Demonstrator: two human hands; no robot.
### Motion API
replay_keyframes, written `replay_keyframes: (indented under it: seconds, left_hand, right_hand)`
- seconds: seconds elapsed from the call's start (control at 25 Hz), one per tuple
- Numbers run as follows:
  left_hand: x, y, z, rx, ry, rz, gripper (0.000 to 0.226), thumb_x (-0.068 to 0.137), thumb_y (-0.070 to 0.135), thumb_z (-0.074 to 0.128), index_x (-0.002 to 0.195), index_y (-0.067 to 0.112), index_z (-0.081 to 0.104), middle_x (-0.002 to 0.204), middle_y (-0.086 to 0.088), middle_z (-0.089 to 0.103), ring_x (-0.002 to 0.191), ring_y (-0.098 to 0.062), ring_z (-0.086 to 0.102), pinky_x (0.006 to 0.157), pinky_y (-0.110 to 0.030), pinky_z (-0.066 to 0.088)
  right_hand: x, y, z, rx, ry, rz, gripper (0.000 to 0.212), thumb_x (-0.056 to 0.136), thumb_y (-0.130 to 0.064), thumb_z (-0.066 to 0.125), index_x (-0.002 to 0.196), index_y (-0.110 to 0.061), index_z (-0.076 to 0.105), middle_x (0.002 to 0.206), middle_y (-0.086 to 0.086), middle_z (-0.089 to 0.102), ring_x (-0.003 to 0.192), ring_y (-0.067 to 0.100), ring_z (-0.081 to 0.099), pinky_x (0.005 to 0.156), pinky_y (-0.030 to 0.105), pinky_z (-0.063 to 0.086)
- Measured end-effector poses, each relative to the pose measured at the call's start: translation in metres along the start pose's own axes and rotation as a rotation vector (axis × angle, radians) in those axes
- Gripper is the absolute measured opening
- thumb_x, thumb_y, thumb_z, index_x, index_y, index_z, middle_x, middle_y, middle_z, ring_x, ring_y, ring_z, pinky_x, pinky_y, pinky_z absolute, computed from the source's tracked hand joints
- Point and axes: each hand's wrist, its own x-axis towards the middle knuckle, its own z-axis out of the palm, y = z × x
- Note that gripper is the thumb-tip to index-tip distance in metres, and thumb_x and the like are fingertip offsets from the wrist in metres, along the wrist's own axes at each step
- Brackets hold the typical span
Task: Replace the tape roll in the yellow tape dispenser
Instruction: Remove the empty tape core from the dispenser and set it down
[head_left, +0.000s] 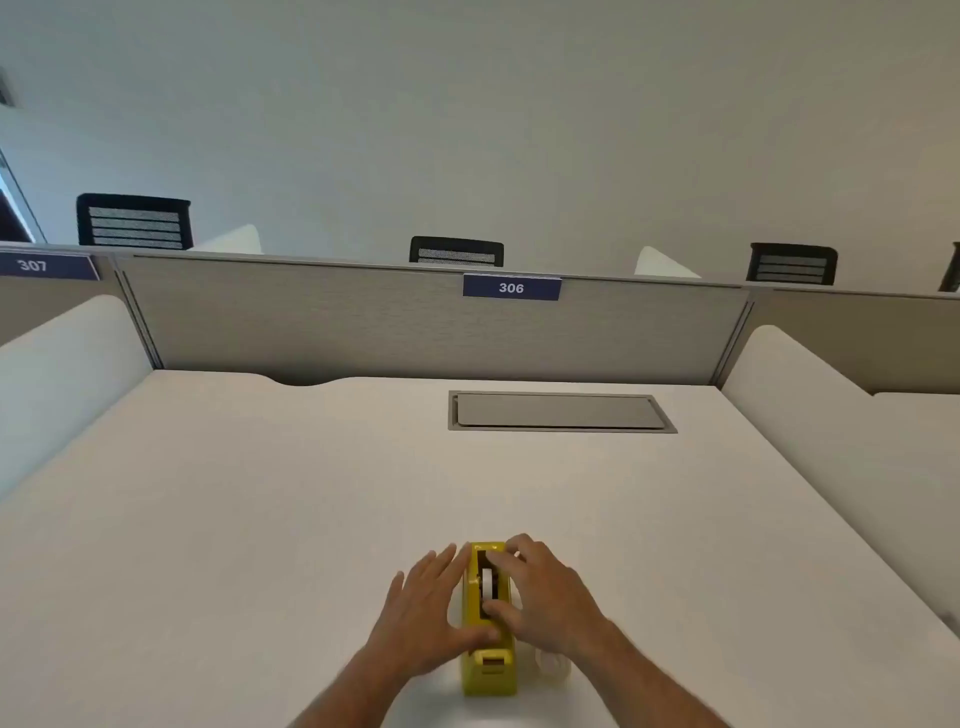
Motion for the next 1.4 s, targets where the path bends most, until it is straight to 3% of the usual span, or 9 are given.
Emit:
replay_keyframes:
  seconds: [0.36, 0.6, 1.04, 1.4]
  left_hand:
    - [0.007, 0.0, 0.001, 0.012, 0.044, 0.014, 0.116, 0.066, 0.079, 0.062, 0.155, 0.033, 0.005, 0.166, 0.012, 0.013, 0.152, -0.015, 0.013, 0.125, -0.047, 0.018]
    - [0.007, 0.006, -0.001, -0.05, 0.063, 0.015, 0.12, 0.063, 0.073, 0.072, 0.155, 0.033, 0.007, 0.165, 0.013, 0.017, 0.148, -0.013, 0.026, 0.121, -0.036, 0.031]
    - [0.005, 0.008, -0.001, -0.12, 0.071, 0.0, 0.12, 0.062, 0.067, 0.078, 0.155, 0.033, 0.01, 0.164, 0.014, 0.019, 0.148, -0.013, 0.026, 0.119, -0.035, 0.033]
    - [0.007, 0.006, 0.001, -0.21, 0.16, 0.019, 0.092, 0.076, 0.052, 0.076, 0.152, 0.035, 0.027, 0.16, 0.015, 0.028, 0.146, -0.01, 0.029, 0.122, -0.033, 0.029]
  right_hand:
    - [0.011, 0.0, 0.001, 0.029, -0.019, 0.054, 0.046, 0.078, -0.049, 0.067, 0.121, -0.033, 0.062, 0.121, -0.009, 0.045, 0.103, 0.011, 0.054, 0.078, 0.029, 0.053]
    - [0.016, -0.003, 0.0, 0.146, 0.033, 0.109, 0.041, 0.076, -0.041, 0.073, 0.115, -0.031, 0.067, 0.108, -0.009, 0.051, 0.09, 0.013, 0.059, 0.074, 0.026, 0.053]
    - [0.012, 0.004, 0.007, 0.199, 0.089, 0.07, 0.043, 0.08, -0.044, 0.071, 0.121, -0.031, 0.063, 0.113, -0.014, 0.061, 0.1, 0.008, 0.058, 0.084, 0.022, 0.051]
    - [0.01, 0.008, 0.008, 0.328, 0.131, 0.116, 0.045, 0.076, -0.043, 0.076, 0.119, -0.035, 0.065, 0.112, -0.017, 0.067, 0.097, 0.004, 0.059, 0.087, 0.018, 0.052]
